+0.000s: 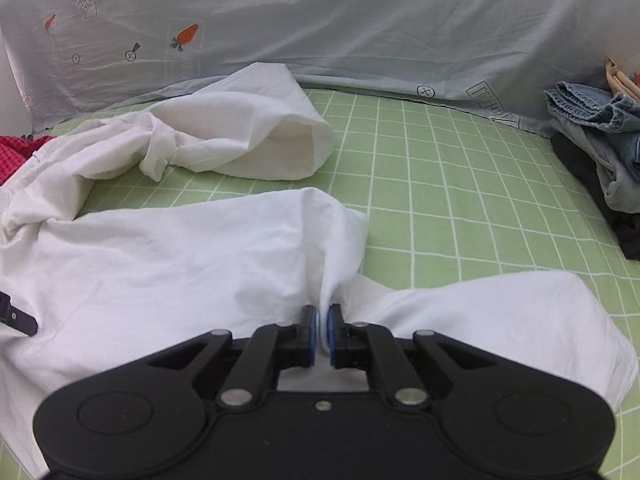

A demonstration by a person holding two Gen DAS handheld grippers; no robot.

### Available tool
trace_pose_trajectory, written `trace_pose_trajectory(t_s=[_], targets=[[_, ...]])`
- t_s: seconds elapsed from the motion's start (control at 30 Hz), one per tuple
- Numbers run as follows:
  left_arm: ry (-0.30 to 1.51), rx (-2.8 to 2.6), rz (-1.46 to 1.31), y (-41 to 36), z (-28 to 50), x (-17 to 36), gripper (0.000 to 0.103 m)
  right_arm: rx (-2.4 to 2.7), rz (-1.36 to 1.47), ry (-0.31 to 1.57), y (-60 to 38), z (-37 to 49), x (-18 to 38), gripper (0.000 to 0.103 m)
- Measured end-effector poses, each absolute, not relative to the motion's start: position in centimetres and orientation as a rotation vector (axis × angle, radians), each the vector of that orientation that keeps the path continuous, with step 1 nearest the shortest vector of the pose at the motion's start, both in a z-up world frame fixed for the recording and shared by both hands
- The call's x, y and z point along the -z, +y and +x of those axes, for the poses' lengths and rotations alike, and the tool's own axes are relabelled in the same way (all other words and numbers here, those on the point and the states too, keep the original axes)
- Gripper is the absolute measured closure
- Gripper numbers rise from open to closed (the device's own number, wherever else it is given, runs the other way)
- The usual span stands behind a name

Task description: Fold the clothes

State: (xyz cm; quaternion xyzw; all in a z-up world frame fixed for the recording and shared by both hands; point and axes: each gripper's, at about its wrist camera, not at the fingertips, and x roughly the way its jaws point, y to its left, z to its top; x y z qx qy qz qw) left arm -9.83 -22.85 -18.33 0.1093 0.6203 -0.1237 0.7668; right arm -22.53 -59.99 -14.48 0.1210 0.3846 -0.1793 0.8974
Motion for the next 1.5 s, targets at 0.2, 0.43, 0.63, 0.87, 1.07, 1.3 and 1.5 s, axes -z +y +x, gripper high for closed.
trace_pose_trajectory(t_s=[0.2,0.43,0.63,0.87,1.07,1.3,1.5], targets=[[1.347,0.268,0.237,-22.1,-10.5,18.4,0.0,0.565,0.454,0.644,-65.3,-24.7,10.7,0.05],[1.347,0.274,0.24,-21.1,-11.2,18.3,0.0,0.582,0.384,0.835,-67.9,-22.3,14.1,0.05],[1.34,0.273,0.238,-20.2,-12.0,18.3,0.0,0.475,0.249,0.91,-63.3,-23.0,15.6,0.048],[1.349,0.279,0.245,-19.1,-12.8,18.2,0.0,0.35,0.165,0.954,-63.9,-21.5,15.6,0.041],[1.344,0.277,0.241,-18.3,-13.5,18.1,0.0,0.236,0.231,0.986,-64.6,-20.7,15.8,0.059],[1.339,0.277,0.239,-17.1,-14.6,18.0,0.0,0.321,0.124,0.935,-63.0,-21.8,15.2,0.1],[1.345,0.279,0.243,-16.3,-15.3,17.8,0.0,0.557,0.055,0.74,-64.6,-24.3,10.3,0.101]])
